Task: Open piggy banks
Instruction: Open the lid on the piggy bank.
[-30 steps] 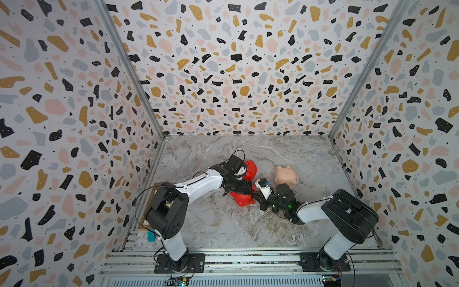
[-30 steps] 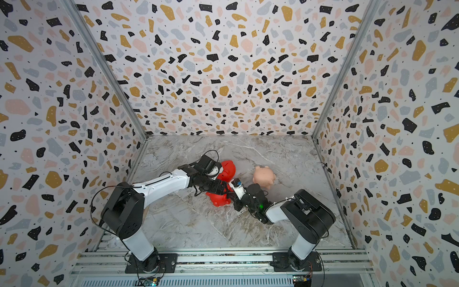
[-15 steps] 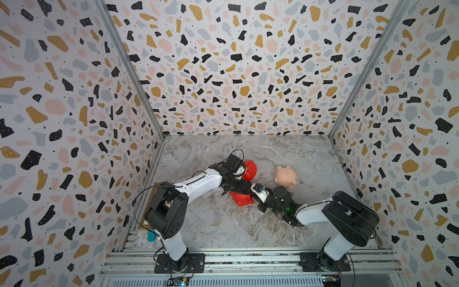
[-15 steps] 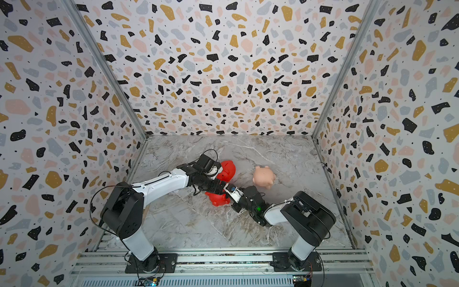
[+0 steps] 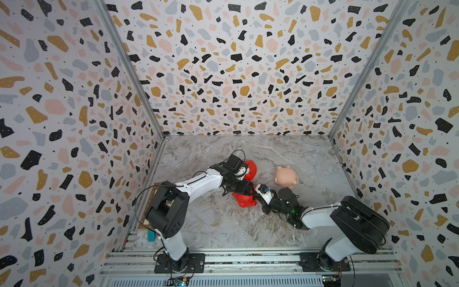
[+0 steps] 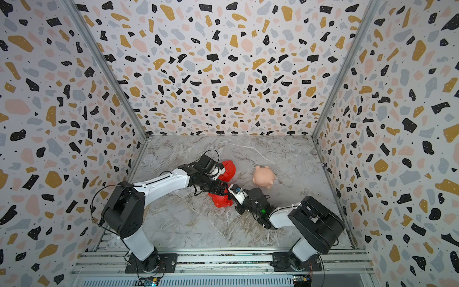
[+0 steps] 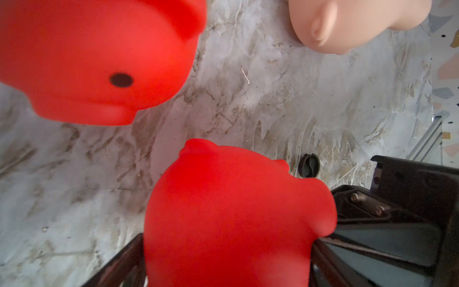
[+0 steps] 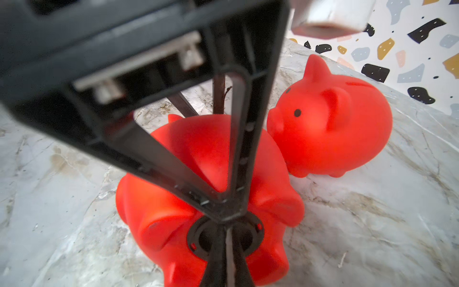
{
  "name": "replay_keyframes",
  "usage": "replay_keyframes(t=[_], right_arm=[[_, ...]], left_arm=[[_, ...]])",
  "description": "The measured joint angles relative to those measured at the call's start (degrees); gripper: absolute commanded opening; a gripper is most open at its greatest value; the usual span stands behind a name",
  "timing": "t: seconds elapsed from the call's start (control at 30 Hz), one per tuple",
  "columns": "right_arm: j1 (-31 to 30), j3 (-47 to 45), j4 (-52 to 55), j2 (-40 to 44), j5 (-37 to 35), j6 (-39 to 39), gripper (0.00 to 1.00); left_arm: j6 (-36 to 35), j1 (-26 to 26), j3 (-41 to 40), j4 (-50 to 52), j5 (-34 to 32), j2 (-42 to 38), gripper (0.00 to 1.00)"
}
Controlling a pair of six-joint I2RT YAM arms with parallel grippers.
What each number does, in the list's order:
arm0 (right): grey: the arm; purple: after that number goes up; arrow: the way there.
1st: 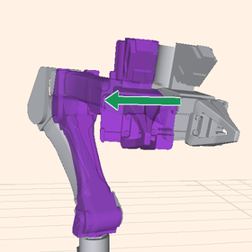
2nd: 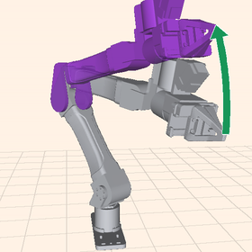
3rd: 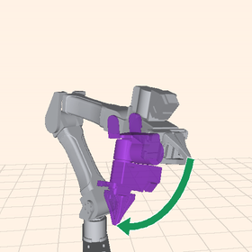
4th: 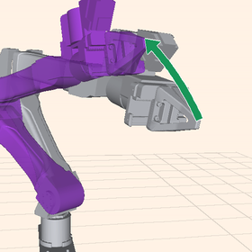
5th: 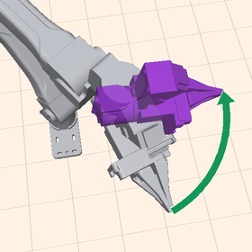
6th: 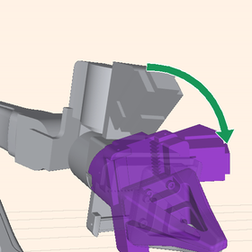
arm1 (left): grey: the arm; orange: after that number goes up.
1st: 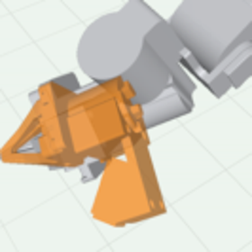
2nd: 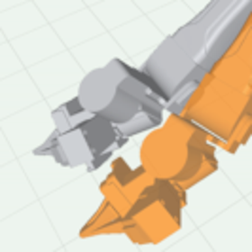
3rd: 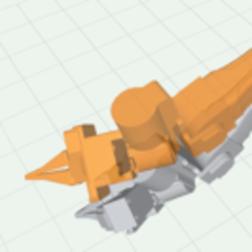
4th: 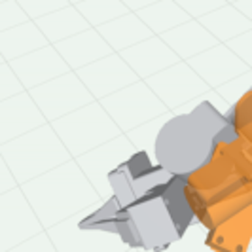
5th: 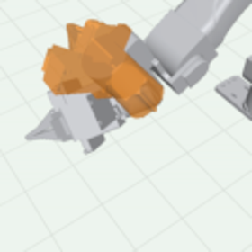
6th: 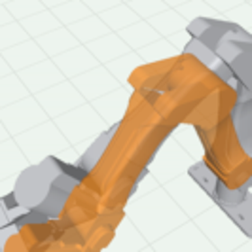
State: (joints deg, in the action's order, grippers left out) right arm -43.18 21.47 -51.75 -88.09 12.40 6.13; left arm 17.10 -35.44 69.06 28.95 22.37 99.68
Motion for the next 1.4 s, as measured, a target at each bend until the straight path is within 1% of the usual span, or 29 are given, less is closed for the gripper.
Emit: replay_keyframes(t=[0.17, 0.33, 0.77, 0.93, 1.0, 1.07, 1.13, 1.3, 1.4], right_arm=[[-0.5, -0.1, -0.2, 0.0, -0.3, 1.3, 0.0], [-1.9, 0.0, -0.2, 0.0, -3.0, 4.7, 0.0], [-7.6, 0.5, 0.9, -0.4, -13.8, 19.6, 0.0], [-8.6, 1.2, 0.9, -1.2, -15.9, 22.8, 0.0], [-8.4, 1.3, 1.0, -1.2, -15.8, 21.9, 0.0], [-7.4, 1.4, 1.1, -1.2, -14.2, 19.4, 0.0], [-5.2, 1.5, 1.2, -1.1, -11.1, 15.5, 0.04], [1.3, 1.5, 1.1, 1.9, -2.5, 3.5, 0.19], [2.8, 1.5, 0.8, 4.4, 1.7, -2.4, 0.21]], left_arm=[[0.0, 0.0, 0.2, 0.1, 0.3, 0.2, 0.89], [0.0, 0.0, 0.5, 0.8, 0.7, 0.2, 0.89], [-1.5, 0.2, 1.0, 2.1, -0.5, 0.4, 0.89], [-1.5, 0.4, 1.0, 2.5, -0.9, 0.4, 0.9], [-1.4, 0.5, 1.0, 2.5, -0.9, 0.4, 0.9], [-1.3, 0.5, 1.0, 2.4, -1.0, 0.4, 0.9], [-1.1, 0.5, 1.0, 2.4, -1.1, 0.4, 0.9], [-1.0, 0.5, 1.0, 2.3, -1.1, 0.4, 0.9], [-1.0, 0.5, 1.0, 2.3, -1.2, 0.4, 0.9]])
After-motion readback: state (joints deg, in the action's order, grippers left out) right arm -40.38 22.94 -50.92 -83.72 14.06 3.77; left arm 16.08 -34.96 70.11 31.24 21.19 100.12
